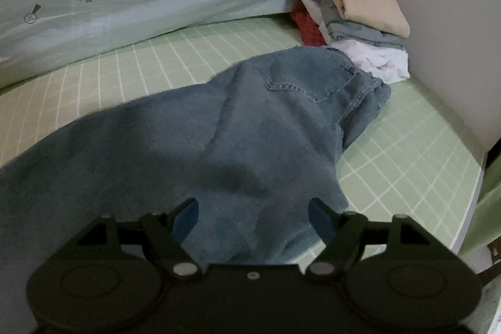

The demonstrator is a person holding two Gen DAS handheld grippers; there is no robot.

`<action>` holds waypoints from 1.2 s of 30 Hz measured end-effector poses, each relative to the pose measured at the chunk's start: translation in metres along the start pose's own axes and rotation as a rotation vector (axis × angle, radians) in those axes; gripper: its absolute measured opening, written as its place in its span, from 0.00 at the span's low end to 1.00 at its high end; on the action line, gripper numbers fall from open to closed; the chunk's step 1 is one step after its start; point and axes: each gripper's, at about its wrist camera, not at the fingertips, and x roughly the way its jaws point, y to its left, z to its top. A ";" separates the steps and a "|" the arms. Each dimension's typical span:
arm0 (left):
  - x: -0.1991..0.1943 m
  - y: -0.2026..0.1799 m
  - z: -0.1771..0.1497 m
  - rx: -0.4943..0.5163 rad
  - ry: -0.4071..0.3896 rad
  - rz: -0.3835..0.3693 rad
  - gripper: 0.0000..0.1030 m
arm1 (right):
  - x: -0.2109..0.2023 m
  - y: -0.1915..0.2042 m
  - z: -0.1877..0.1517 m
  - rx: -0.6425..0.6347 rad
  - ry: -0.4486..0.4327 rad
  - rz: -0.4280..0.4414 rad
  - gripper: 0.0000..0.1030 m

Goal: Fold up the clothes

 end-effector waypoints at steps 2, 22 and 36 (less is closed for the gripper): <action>0.010 0.003 0.007 -0.013 0.000 0.036 0.11 | 0.000 -0.001 0.000 0.002 -0.002 0.004 0.76; -0.070 -0.103 -0.098 0.115 -0.013 0.041 0.92 | 0.044 -0.119 0.016 0.309 -0.046 0.204 1.00; -0.138 -0.229 -0.219 0.179 -0.018 0.027 0.93 | 0.170 -0.247 0.092 0.511 0.056 0.294 0.96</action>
